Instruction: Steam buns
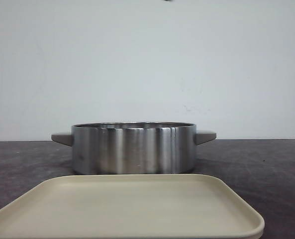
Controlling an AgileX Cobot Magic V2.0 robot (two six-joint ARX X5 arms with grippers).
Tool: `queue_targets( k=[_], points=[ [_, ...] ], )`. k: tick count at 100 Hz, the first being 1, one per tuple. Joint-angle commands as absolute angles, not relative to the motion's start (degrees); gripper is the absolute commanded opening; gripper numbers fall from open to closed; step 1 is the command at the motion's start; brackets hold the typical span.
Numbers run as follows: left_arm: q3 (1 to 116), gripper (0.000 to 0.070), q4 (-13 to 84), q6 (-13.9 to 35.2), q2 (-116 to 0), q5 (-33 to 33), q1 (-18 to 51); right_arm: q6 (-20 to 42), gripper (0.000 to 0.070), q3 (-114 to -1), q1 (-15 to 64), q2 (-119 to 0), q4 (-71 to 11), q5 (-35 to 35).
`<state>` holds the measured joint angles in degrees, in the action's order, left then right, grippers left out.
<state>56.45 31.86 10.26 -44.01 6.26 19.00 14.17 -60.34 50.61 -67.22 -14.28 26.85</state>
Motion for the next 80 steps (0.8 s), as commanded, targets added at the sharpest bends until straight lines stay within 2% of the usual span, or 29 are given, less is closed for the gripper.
queue_targets(
  k=[1,10,19,35,44,63,80],
  points=[
    [57.2,0.0,31.3,10.6,-44.2,6.5,19.2,9.5,0.0017,-60.9,49.3,-65.9,-17.7,27.2],
    [57.3,0.0,31.3,10.6,-44.2,6.5,19.2,3.3,0.0017,-58.8,46.4,-62.3,-18.3,26.9],
    [57.3,0.0,31.3,10.6,-44.2,6.5,19.2,-1.2,0.0017,-53.9,43.9,-57.1,-13.2,26.0],
    [57.3,0.0,31.3,10.6,-44.2,6.5,19.2,-2.2,0.0017,-39.5,37.5,-44.0,2.1,17.0],
    [57.3,0.0,31.3,10.6,-44.2,6.5,19.2,-2.2,0.0017,-31.3,32.4,-36.1,6.9,13.6],
    [57.3,0.0,31.4,10.6,-44.2,6.5,19.2,-2.2,0.0017,-18.9,19.7,-20.4,6.3,7.0],
    [57.3,0.0,31.4,10.6,-44.2,6.5,19.2,-2.1,0.0017,-13.4,9.4,-11.7,1.8,2.0]
  ],
)
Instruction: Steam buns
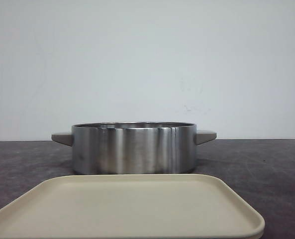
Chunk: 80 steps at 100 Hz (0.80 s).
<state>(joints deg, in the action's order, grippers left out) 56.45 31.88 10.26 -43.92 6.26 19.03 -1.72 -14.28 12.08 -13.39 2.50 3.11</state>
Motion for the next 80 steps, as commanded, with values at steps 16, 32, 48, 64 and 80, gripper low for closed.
queue_targets(
  k=[16,32,48,64,80],
  points=[
    [57.3,0.0,31.4,10.6,-44.2,6.5,19.2,-2.2,0.0017,-10.1,5.0,-8.4,-1.8,1.7],
    [57.3,0.0,31.4,10.6,-44.2,6.5,19.2,-2.1,0.0017,-5.2,3.9,-4.8,-1.8,1.8],
    [57.3,0.0,31.4,10.6,-44.2,6.5,19.2,-1.9,0.0017,-1.7,3.9,-1.0,-1.8,1.5],
    [57.3,0.0,31.4,10.6,-44.2,6.5,19.2,-2.1,0.0017,-0.7,3.9,-0.2,-4.1,1.5],
    [57.3,0.0,31.4,10.6,-44.2,6.5,19.2,-2.2,0.0017,-0.7,3.9,-0.2,-7.5,1.5]
  ],
)
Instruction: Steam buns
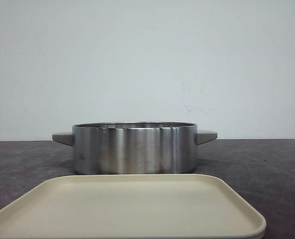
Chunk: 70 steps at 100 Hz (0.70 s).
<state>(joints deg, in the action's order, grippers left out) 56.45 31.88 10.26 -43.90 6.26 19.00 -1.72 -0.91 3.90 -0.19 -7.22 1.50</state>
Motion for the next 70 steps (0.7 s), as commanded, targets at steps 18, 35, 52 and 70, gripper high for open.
queue_targets(
  k=[18,35,52,70],
  points=[
    [57.3,0.0,31.3,10.6,-44.2,6.5,19.2,-2.2,0.0017,-0.7,3.9,-0.2,-10.2,1.5],
    [57.3,0.0,31.4,10.6,-44.2,6.5,19.2,-2.2,0.0017,-0.7,3.9,-0.2,-10.0,1.5],
    [57.3,0.0,31.4,10.6,-44.2,6.5,19.2,-2.2,0.0017,-0.7,3.9,-0.2,-9.0,1.5],
    [57.3,0.0,31.4,10.6,-44.2,6.5,19.2,-2.2,0.0017,-0.7,3.9,-0.2,-9.0,1.5]
  ],
)
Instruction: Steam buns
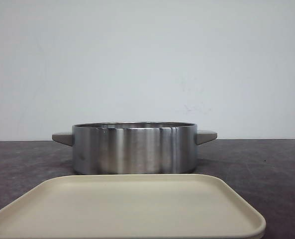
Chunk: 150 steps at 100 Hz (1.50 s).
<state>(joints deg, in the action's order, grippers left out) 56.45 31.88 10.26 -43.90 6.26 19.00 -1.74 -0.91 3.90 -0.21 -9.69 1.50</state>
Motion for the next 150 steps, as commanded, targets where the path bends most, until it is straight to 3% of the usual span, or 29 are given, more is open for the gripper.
queue_targets(
  k=[1,43,59,76,100,115,126,150],
  points=[
    [57.3,0.0,31.4,10.6,-44.2,6.5,19.2,-2.2,0.0017,-0.7,3.9,-0.2,-9.0,1.5],
    [57.3,0.0,31.4,10.5,-44.2,6.5,19.2,-2.2,0.0017,-0.7,3.9,-0.2,-9.0,1.5],
    [57.3,0.0,33.3,-5.1,-41.7,7.7,19.0,-2.2,0.0017,-0.7,3.9,-0.2,-9.0,1.5],
    [57.3,0.0,33.2,-9.0,-38.3,7.7,18.8,-2.2,0.0017,-0.7,3.9,-0.2,-9.0,1.5],
    [51.4,0.0,27.6,-2.4,-32.6,3.6,14.8,-2.2,0.0017,-0.7,3.9,-0.2,-9.0,1.5],
    [38.1,0.0,15.3,0.1,-27.4,-1.8,10.4,-2.2,0.0017,-0.7,3.9,-0.2,-9.0,1.5],
    [27.6,0.0,8.0,0.4,-22.1,-2.2,7.4,-2.2,0.0017,-0.7,3.9,-0.2,-9.0,1.5],
    [10.0,0.0,1.8,2.9,-7.1,-2.2,2.4,-2.2,0.0017,-0.7,3.9,-0.2,-9.0,1.5]
  ],
)
